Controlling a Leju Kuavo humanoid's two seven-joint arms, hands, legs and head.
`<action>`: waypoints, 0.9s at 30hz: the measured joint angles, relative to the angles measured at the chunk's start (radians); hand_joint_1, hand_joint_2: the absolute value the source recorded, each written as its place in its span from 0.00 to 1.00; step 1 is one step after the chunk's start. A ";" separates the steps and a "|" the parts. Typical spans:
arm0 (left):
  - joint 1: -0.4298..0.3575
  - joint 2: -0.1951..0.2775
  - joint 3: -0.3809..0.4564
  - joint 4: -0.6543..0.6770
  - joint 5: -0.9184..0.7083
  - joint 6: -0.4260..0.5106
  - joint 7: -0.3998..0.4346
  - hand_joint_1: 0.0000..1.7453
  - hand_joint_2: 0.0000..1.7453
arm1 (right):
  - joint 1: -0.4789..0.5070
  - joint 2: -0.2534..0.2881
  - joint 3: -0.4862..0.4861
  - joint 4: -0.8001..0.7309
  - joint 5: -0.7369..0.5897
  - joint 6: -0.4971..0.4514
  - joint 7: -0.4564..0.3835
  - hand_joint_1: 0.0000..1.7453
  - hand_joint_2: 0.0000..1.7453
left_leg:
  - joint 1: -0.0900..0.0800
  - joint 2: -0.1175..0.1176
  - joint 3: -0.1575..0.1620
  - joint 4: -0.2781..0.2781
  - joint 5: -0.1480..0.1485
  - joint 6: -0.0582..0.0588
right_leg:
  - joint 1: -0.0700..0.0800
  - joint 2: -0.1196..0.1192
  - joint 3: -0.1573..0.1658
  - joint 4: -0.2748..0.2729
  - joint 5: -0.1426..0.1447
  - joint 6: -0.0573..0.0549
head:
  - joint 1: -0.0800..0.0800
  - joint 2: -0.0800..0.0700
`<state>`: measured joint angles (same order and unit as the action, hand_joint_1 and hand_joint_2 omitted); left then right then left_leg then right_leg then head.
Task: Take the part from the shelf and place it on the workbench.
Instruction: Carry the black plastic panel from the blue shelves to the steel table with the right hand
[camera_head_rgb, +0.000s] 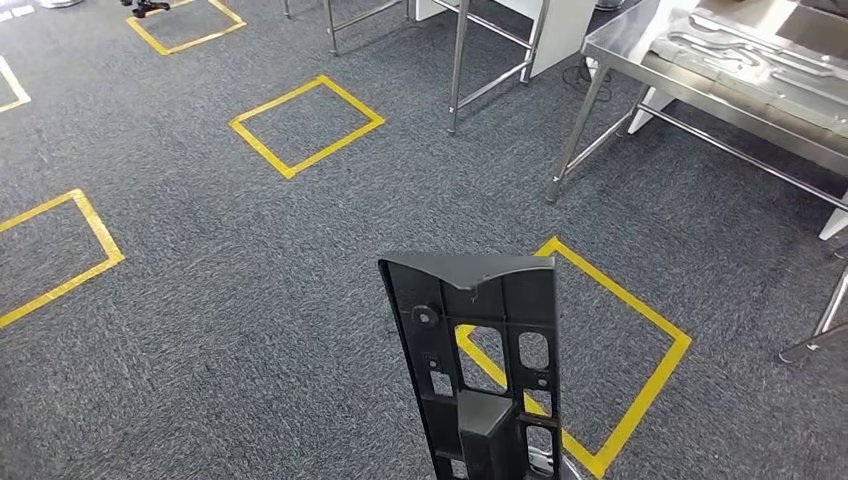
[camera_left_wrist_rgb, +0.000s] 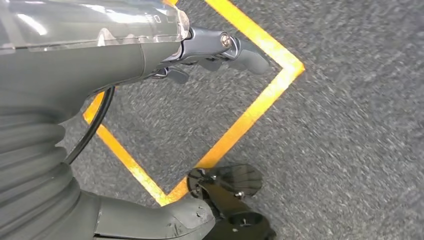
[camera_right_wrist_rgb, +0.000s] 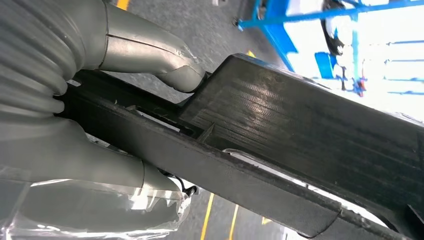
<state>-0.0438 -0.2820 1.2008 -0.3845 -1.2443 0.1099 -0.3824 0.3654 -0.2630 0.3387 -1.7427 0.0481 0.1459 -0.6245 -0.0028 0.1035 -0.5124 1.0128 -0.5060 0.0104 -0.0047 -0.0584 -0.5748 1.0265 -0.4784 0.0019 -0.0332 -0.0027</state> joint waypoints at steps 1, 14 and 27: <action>-0.002 0.000 0.002 0.000 0.002 0.000 -0.006 0.00 1.00 | -0.002 0.002 0.002 0.003 -0.003 -0.003 0.002 1.00 1.00 | 0.001 0.008 0.004 -0.002 -0.002 -0.006 | 0.001 0.011 0.000 -0.004 0.001 -0.004 | 0.000 0.000; -0.003 0.032 0.019 0.042 -0.013 0.000 -0.022 0.00 1.00 | -0.022 0.002 0.066 0.025 -0.021 -0.080 0.011 1.00 1.00 | 0.009 -0.168 -0.042 0.026 0.025 -0.014 | -0.007 0.166 0.009 -0.004 0.002 -0.017 | 0.000 0.000; -0.012 0.049 0.019 0.074 -0.022 -0.014 -0.063 0.00 1.00 | -0.001 0.020 0.085 0.016 -0.047 -0.130 0.025 1.00 1.00 | 0.013 -0.026 -0.005 -0.016 0.017 0.010 | -0.020 0.028 -0.059 0.101 -0.015 0.023 | 0.000 0.000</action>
<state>-0.0555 -0.2329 1.2196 -0.3100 -1.2658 0.0955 -0.4450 0.3640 -0.2426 0.4235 -1.7267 0.0008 0.0156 -0.5998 0.0102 0.0774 -0.5173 0.9971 -0.4886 0.0208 -0.0250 -0.0309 -0.6341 1.1277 -0.4938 0.0252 -0.0331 -0.0027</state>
